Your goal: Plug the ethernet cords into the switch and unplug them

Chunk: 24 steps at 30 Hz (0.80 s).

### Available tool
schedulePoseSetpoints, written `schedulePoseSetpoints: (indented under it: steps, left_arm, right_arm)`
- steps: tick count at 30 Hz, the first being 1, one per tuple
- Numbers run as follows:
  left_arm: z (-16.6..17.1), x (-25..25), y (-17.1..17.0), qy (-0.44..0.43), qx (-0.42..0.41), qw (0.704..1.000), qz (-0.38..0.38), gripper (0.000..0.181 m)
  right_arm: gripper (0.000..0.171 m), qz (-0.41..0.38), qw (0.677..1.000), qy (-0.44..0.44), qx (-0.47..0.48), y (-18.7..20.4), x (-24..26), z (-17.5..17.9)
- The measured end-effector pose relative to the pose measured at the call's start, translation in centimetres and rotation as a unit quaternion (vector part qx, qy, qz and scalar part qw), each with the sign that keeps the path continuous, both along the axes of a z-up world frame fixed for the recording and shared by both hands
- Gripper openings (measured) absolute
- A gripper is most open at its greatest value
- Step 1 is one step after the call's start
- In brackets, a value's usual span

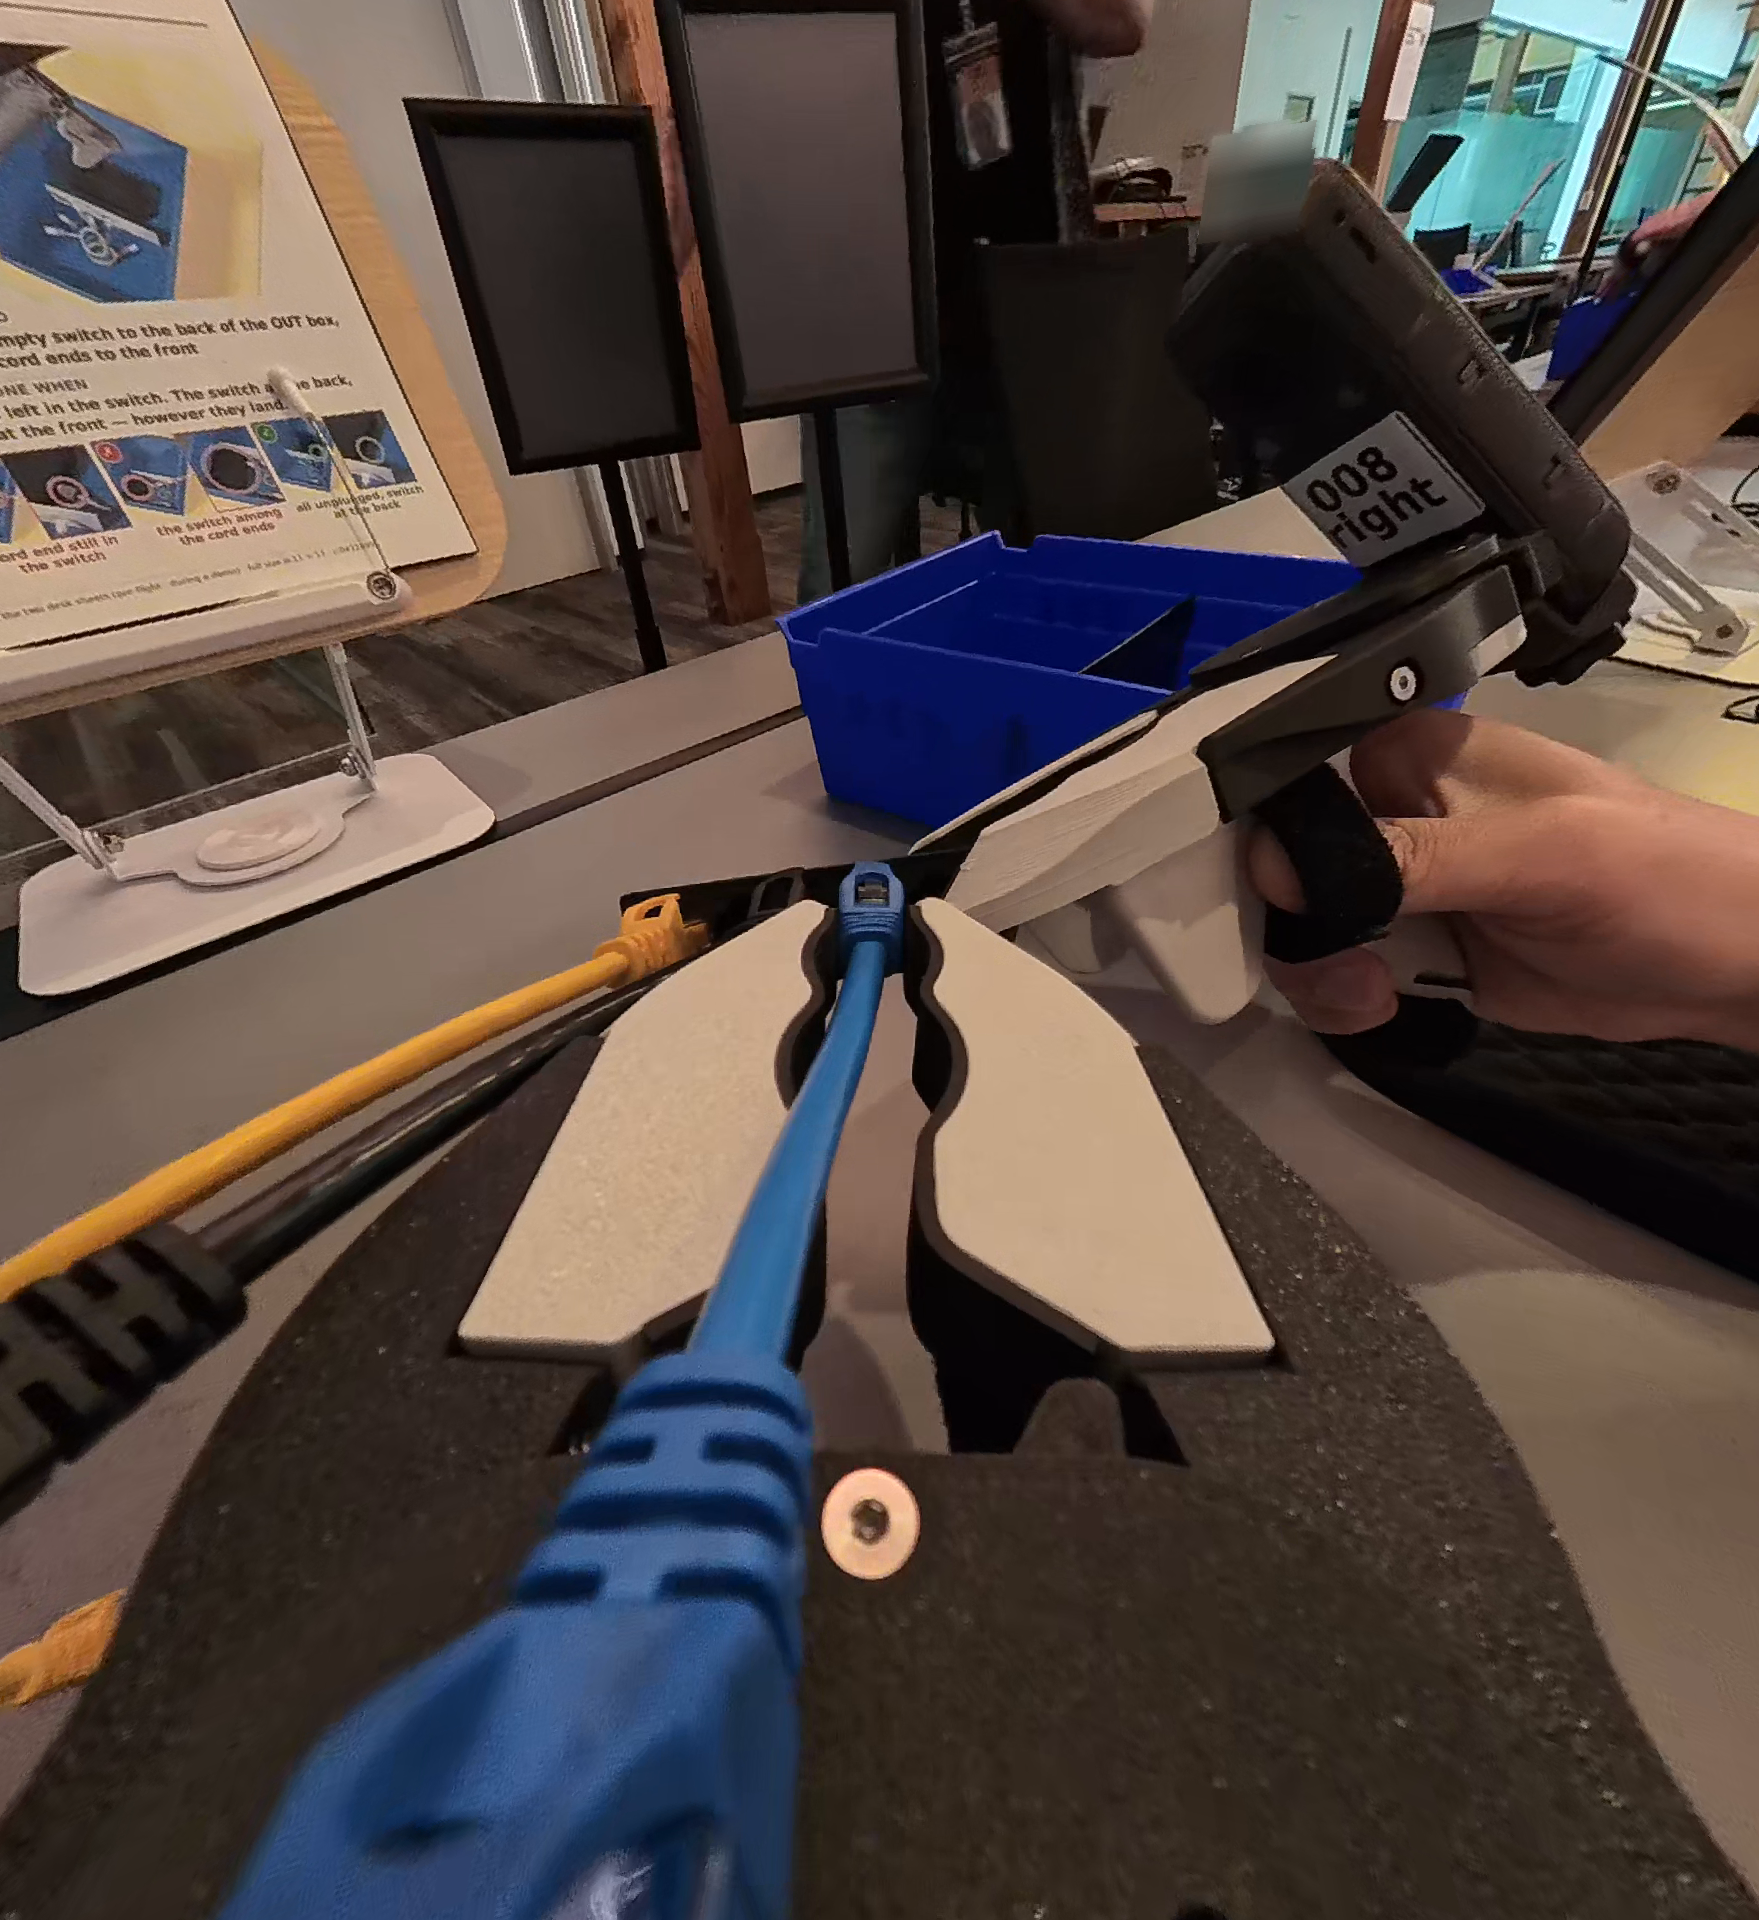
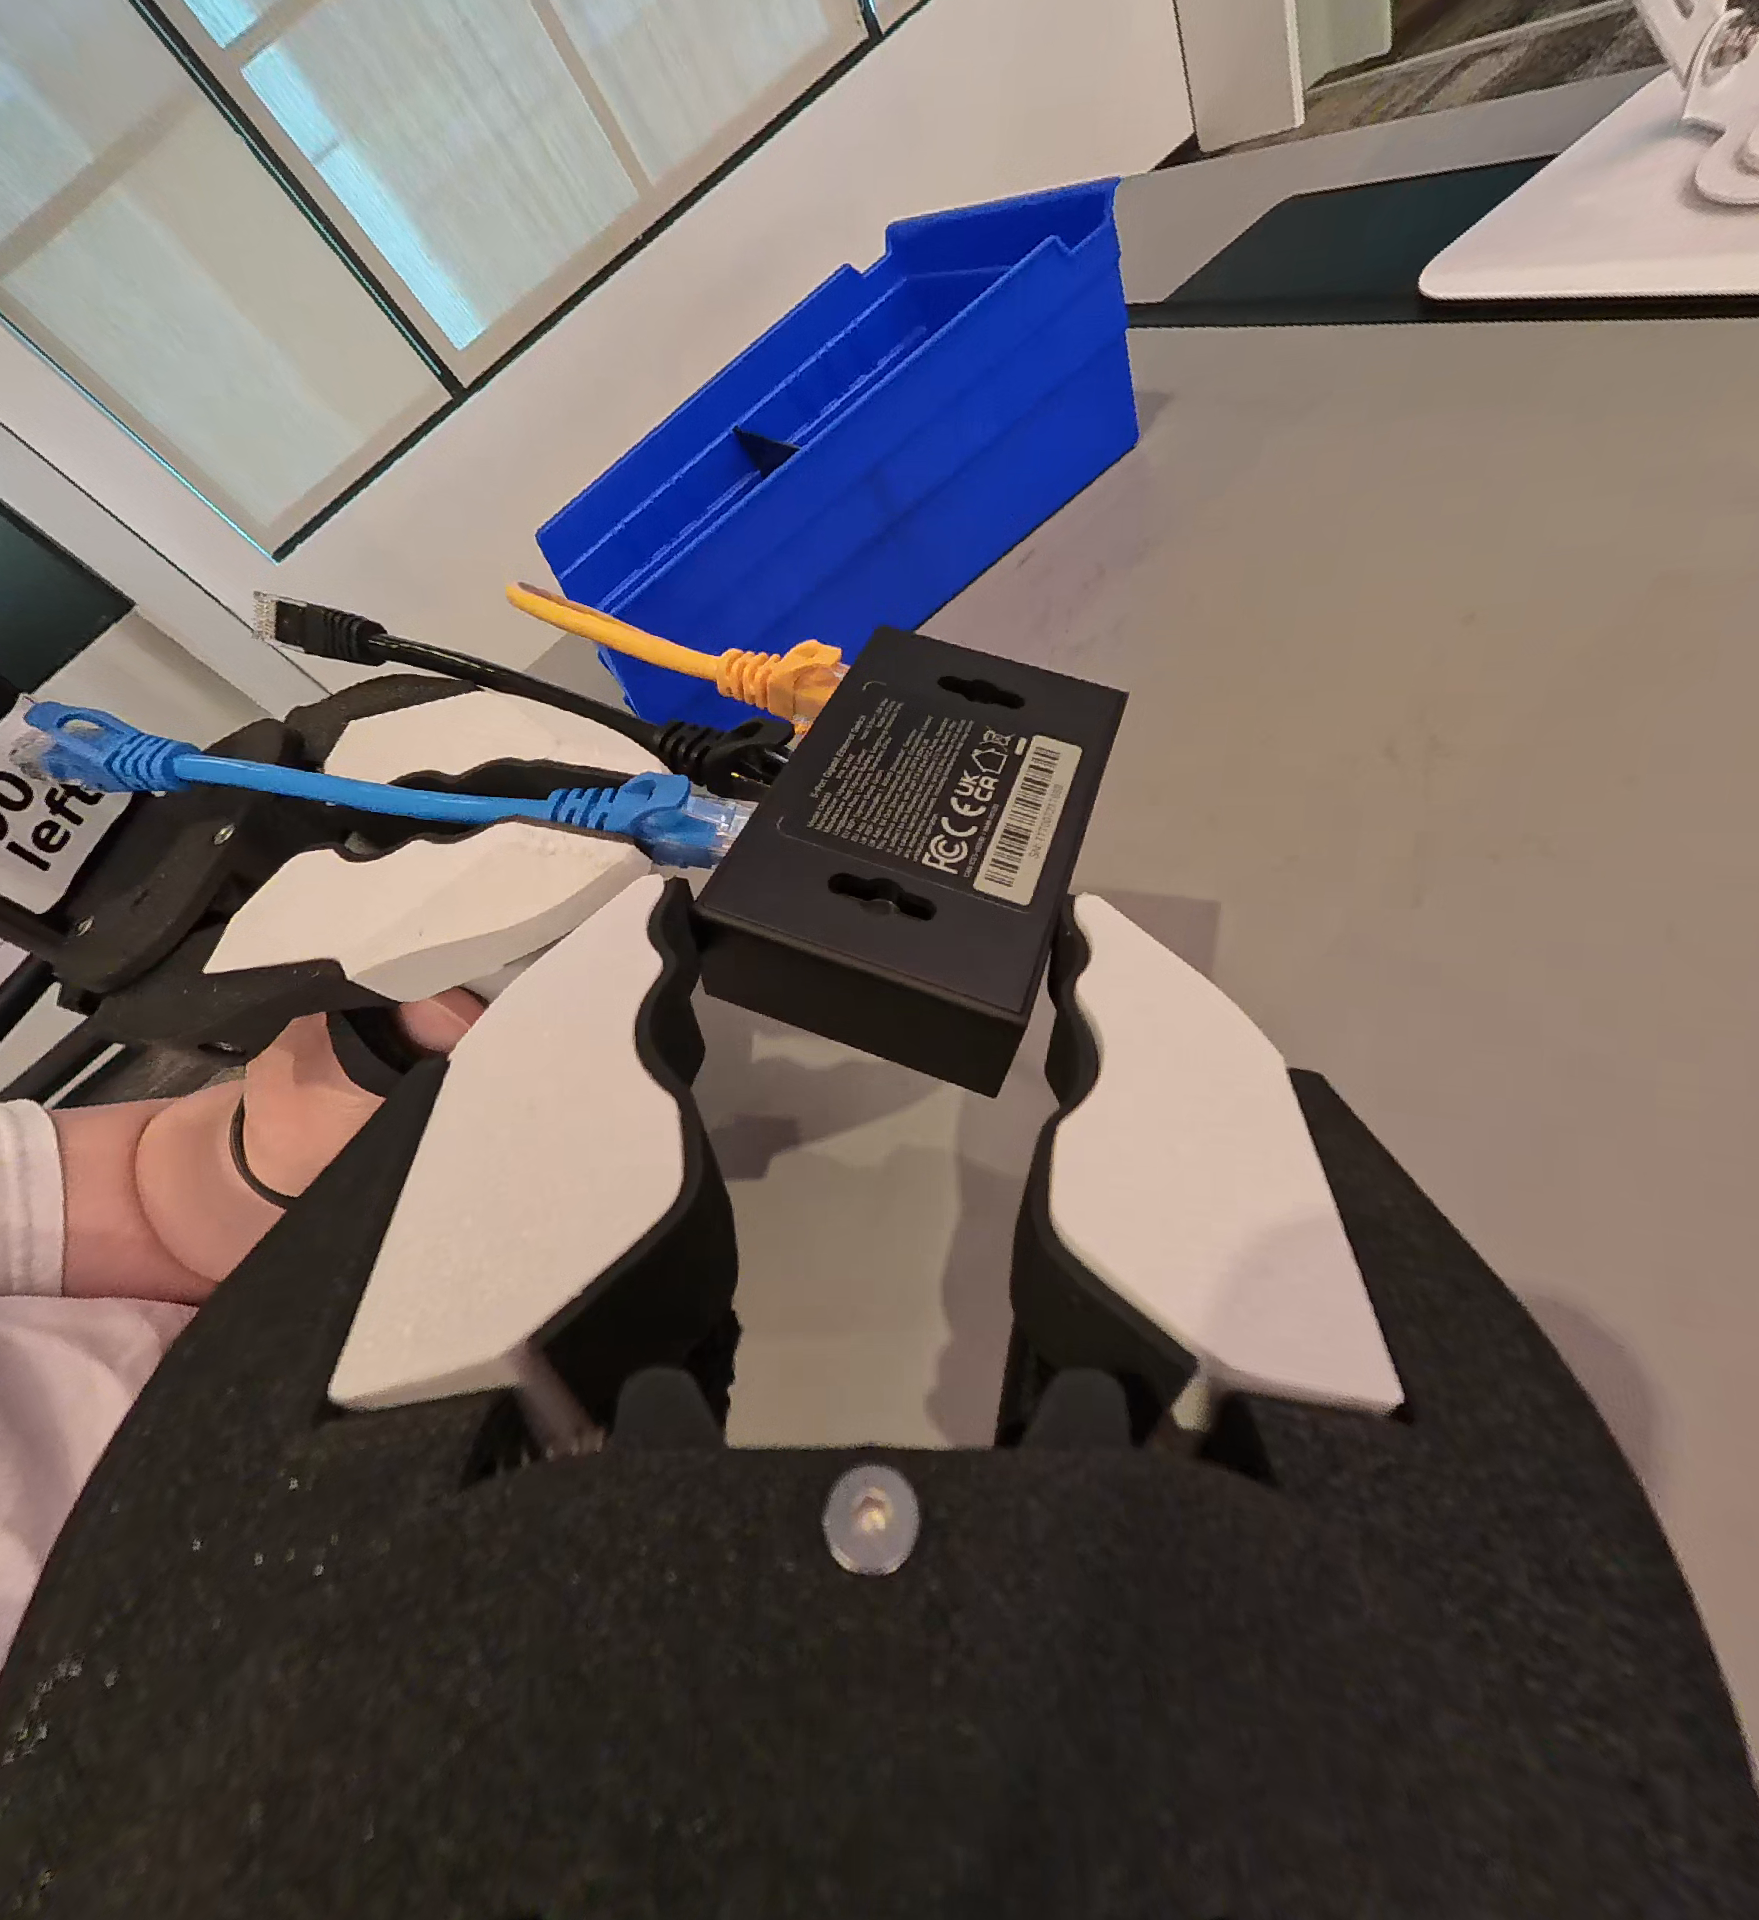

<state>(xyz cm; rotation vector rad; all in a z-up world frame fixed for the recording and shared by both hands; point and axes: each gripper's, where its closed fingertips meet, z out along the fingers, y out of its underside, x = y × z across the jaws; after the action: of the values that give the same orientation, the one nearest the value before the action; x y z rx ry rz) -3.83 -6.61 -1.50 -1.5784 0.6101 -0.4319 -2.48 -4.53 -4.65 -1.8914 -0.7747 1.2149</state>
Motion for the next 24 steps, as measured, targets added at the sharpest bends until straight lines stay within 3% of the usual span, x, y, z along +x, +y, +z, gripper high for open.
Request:
schedulePoseSetpoints:
  steps: [16, 24]
  left_arm:
    - [0.20, 0.27, -0.05, -0.001, -0.003, 1.000, -0.006, 0.011]
    - [-0.09, 0.41, -0.88, -0.032, -0.043, 0.998, -0.036, 0.011]
  right_arm:
    - [0.064, 0.000, 1.000, -0.004, 0.000, 0.04, 0.32, 0.31]
    - [0.063, 0.019, 0.998, 0.028, -0.055, -0.68, 0.05, -0.55]
